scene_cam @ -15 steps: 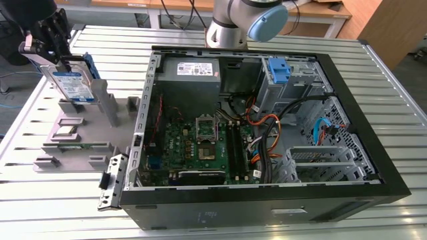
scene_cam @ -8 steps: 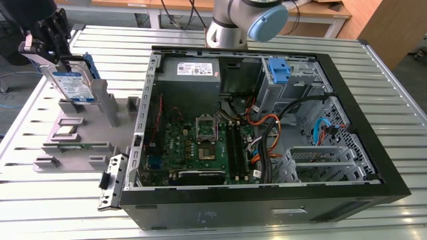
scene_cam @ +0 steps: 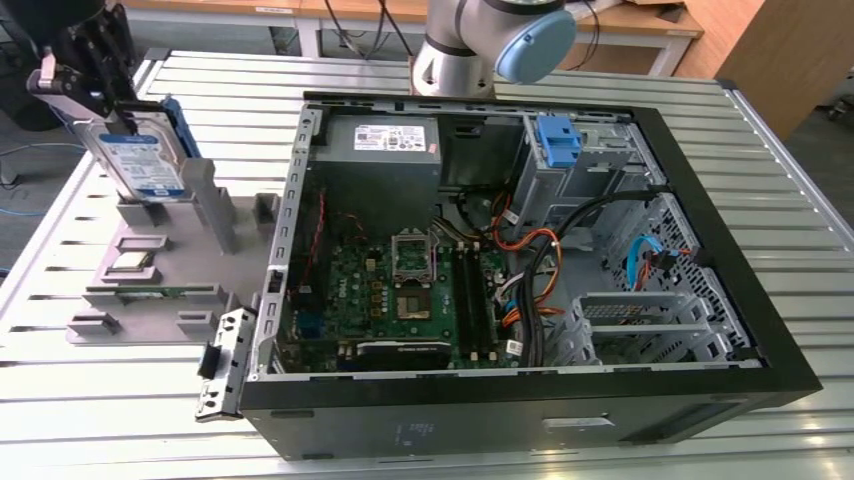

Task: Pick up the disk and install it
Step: 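Pick up the disk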

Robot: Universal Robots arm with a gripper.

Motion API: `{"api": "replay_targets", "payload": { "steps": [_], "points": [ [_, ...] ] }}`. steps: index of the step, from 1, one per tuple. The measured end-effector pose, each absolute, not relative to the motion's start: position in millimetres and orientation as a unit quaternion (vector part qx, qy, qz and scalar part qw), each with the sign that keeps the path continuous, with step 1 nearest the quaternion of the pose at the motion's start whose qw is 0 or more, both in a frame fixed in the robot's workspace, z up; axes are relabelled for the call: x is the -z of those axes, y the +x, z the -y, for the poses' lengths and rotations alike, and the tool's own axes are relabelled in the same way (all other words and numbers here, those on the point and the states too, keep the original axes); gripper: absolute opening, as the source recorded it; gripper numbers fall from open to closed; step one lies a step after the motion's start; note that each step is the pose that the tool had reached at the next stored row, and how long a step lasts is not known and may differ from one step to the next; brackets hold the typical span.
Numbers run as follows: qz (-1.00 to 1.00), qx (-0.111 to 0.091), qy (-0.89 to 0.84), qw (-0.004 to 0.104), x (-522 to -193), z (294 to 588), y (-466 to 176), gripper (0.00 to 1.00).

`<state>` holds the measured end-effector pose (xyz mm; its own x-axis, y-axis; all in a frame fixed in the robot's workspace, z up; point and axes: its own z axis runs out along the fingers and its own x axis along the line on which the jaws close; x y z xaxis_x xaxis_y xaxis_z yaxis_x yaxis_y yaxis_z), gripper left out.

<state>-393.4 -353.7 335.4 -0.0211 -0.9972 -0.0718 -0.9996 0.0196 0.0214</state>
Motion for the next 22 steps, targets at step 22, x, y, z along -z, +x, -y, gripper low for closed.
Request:
{"api": "replay_targets", "payload": {
  "steps": [22],
  "points": [
    [-0.714,-0.034,-0.699,0.019,-400.5,353.7,-393.4,0.35]
  ]
}}
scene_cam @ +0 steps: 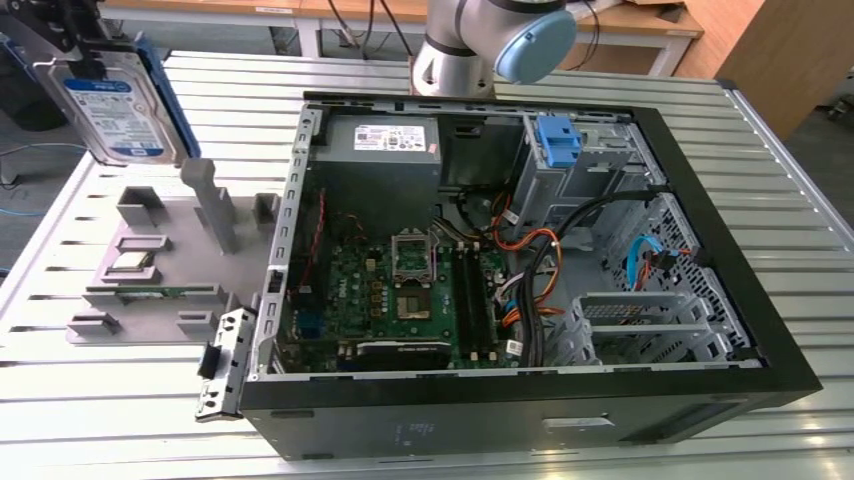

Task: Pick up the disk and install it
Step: 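Pick up the disk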

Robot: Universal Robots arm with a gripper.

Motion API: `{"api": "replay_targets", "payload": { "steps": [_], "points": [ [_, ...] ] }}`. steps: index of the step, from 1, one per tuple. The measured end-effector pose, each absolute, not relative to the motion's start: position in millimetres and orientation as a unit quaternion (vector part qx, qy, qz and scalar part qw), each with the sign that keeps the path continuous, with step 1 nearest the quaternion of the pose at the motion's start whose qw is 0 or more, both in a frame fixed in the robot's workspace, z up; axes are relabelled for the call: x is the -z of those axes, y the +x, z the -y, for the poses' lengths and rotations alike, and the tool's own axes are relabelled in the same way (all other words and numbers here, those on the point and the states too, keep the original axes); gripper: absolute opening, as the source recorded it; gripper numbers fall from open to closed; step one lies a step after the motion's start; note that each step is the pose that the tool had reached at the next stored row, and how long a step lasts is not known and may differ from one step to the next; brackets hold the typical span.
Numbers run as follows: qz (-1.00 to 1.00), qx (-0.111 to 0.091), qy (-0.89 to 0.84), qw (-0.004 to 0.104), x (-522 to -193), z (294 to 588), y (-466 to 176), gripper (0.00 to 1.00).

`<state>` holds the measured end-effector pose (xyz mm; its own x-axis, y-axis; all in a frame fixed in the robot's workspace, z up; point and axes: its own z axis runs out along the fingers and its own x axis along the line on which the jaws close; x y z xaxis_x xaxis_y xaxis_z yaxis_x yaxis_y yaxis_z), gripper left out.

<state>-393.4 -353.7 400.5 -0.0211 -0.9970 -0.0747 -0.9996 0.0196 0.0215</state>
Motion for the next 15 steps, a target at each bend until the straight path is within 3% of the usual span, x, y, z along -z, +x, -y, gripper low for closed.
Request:
{"api": "replay_targets", "payload": {
  "steps": [15],
  "points": [
    [-0.714,-0.036,-0.699,0.022,-433.9,353.7,-393.4,0.35]
  ]
}}
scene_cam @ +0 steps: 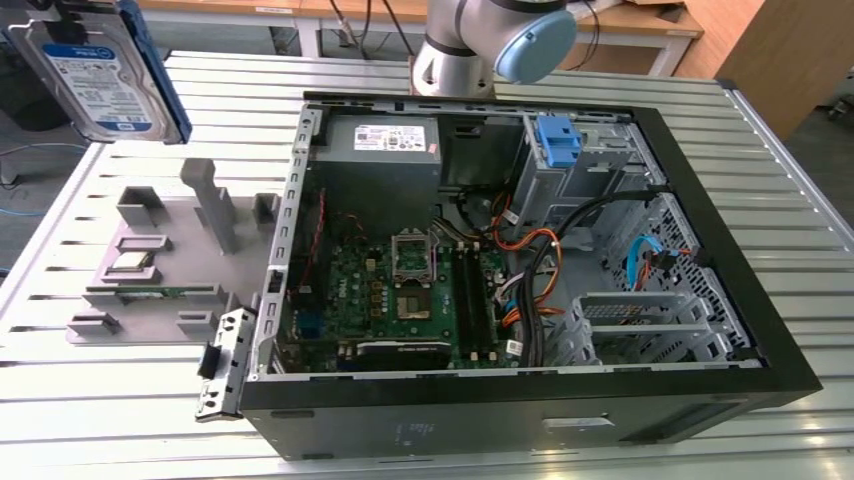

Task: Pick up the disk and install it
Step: 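Pick up the disk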

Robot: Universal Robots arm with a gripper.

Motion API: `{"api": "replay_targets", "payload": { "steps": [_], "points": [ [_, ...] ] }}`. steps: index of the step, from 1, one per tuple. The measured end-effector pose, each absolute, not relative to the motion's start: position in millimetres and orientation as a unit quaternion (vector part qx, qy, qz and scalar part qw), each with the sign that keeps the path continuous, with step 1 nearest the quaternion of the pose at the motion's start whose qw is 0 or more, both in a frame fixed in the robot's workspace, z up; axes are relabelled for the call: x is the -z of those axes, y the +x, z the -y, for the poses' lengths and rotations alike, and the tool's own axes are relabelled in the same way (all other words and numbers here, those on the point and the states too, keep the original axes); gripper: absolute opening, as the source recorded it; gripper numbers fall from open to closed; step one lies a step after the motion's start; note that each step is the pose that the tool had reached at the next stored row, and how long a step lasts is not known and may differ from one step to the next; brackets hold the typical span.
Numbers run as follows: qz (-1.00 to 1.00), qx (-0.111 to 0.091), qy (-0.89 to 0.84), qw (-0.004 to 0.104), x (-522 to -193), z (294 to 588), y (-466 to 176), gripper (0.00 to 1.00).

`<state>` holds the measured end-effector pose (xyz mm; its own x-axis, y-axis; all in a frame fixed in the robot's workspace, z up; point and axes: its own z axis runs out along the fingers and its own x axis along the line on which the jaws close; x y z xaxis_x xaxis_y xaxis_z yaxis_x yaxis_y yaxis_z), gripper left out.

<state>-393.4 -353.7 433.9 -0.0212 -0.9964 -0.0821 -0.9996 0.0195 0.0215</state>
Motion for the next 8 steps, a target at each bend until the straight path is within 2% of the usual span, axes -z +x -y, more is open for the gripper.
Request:
{"api": "replay_targets", "payload": {
  "steps": [8],
  "points": [
    [-0.714,-0.038,-0.699,0.024,-449.9,353.7,-393.4,0.35]
  ]
}}
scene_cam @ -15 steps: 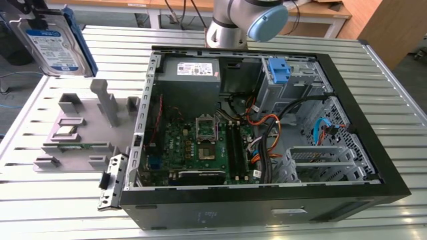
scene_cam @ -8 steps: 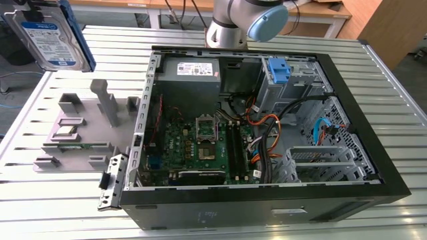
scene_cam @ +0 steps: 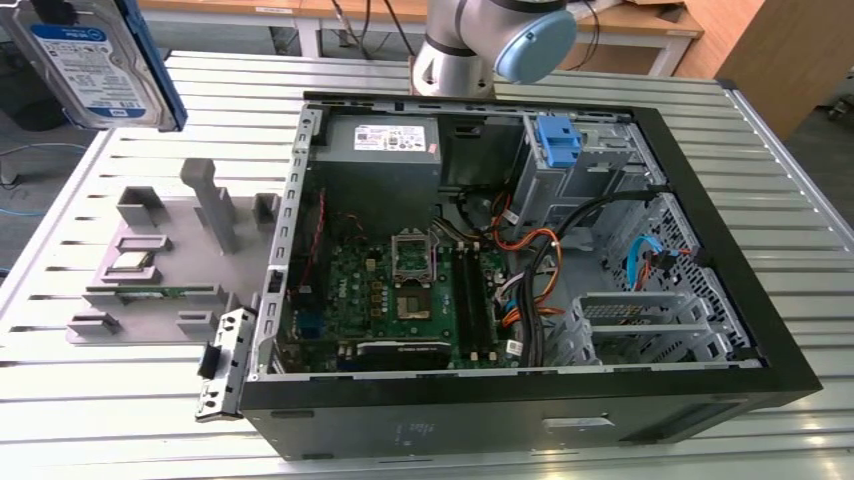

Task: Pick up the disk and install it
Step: 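Pick up the disk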

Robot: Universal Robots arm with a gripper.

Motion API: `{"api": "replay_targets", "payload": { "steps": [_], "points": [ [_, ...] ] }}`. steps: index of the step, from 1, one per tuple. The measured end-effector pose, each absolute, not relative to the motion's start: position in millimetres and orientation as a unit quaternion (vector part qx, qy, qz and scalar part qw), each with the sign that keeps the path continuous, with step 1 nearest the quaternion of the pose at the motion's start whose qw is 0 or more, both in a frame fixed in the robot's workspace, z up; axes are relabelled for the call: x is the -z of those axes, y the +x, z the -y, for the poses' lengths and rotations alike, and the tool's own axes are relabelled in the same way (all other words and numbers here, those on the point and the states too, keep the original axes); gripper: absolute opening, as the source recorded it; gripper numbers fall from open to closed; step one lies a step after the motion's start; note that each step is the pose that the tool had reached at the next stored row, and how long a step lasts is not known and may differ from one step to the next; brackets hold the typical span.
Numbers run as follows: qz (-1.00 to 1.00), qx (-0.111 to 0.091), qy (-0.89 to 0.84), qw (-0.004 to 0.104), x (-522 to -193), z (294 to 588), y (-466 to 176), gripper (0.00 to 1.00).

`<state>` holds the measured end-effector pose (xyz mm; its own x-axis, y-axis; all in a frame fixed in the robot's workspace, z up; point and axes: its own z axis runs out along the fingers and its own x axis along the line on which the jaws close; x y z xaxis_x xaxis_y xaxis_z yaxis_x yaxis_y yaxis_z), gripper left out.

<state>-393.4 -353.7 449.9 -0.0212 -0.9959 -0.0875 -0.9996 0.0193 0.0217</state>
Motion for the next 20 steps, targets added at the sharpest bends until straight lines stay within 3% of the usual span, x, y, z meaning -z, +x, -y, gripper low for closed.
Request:
{"api": "replay_targets", "payload": {
  "steps": [20],
  "points": [
    [-0.713,-0.039,-0.699,0.024,-458.3,353.7,-393.4,0.35]
  ]
}}
